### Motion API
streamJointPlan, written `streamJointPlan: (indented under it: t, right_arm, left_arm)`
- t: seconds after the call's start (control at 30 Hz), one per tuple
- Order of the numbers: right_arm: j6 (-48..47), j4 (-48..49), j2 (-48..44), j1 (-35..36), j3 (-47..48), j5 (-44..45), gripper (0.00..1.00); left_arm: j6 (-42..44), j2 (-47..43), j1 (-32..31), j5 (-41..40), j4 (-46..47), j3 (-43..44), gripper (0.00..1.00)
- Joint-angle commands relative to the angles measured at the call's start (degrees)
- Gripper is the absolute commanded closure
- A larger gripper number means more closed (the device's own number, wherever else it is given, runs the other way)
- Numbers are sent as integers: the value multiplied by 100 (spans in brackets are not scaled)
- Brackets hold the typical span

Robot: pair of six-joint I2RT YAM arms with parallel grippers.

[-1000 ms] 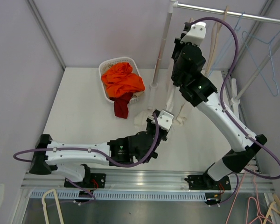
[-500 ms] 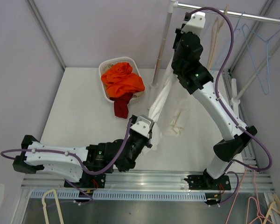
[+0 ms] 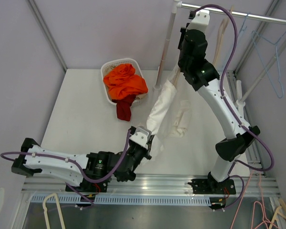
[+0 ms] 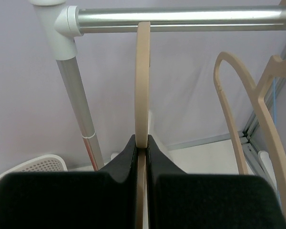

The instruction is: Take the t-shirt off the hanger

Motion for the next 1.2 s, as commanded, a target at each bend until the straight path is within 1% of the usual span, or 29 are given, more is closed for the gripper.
streamJointPlan:
  t: [0.0,0.07,0.1,0.17,0.2,0.23,0.27,0.3,0.33,0.37,0.4,0.5,0.57,0.6,0.67,0.7,0.77,0.8,0.83,0.93,1.0,1.03,1.17]
  right_arm:
    - [102,459,-9,-255,451,-48,100]
    - [357,160,-44,-246,619,-170,100]
    - [505,-50,-158,-246,619,-258,100]
    - [708,-306,-290,-167,549,-285,100]
    - [744,-368,-447,-141,514,-294,100]
    - [770,-438,-518,-79,479,-312,100]
    - [840,-569,-589,-61,444,-312,100]
    - [858,-640,-659,-44,443,-347,100]
    - [885,-754,-773,-35,452,-416,100]
    - [972,-973,-826,9,513,-478,100]
    - [999,-1079,-861,35,548,-522,100]
    - [1104,-1466,-1063,211,531,-505,100]
    - [1253,-1790,-1256,272,470,-671,100]
    - [1419,-1905,-1318,290,409,-733,100]
    - [1561,-2326,-1493,351,399,-891,100]
    - [1631,-2450,-1547,369,391,-961,100]
    - [1816,-2775,-1670,378,320,-1163,100]
    - [1877,-2907,-1757,369,338,-1364,100]
    - [2000,-3013,-1802,369,390,-1471,100]
    - [2150,-3496,-1916,369,513,-1849,100]
    - [2185,-3690,-1951,378,575,-2190,100]
    - [2212,-3813,-1960,378,619,-2262,100]
    - [2107,-4270,-2127,440,663,-2386,100]
  left_arm:
    - [-106,49,-224,71,229,-81,99]
    - [246,145,-162,18,668,-117,99]
    - [361,189,21,87,845,-117,99]
    - [248,243,355,403,785,-64,99]
    - [82,251,835,935,785,-82,99]
    - [-67,269,1110,1167,715,-91,99]
    - [-217,330,1609,1361,680,-117,99]
    - [-375,383,1822,1719,732,-134,99]
    - [-429,453,2016,1879,758,-143,99]
    - [-455,671,2331,1959,767,-30,99]
    - [-377,795,2439,1986,802,14,99]
    - [-254,1375,2825,2118,715,497,99]
    - [-279,1639,3028,2442,453,919,99]
    - [-315,1892,3229,2557,364,1355,99]
    - [-367,2114,3545,2917,197,1613,99]
    - [-402,2341,3652,3075,31,2041,99]
    - [-412,2623,3976,3347,-198,2386,99]
    - [-298,2781,4073,3401,-252,2875,99]
    - [-236,3113,4179,3428,-252,3054,99]
    - [-139,3713,4557,3489,-664,4133,99]
    - [-244,3994,4847,3744,-954,4522,99]
    - [-262,4265,4918,3797,-1269,5124,99]
    - [-323,4767,5304,3814,-2000,5902,99]
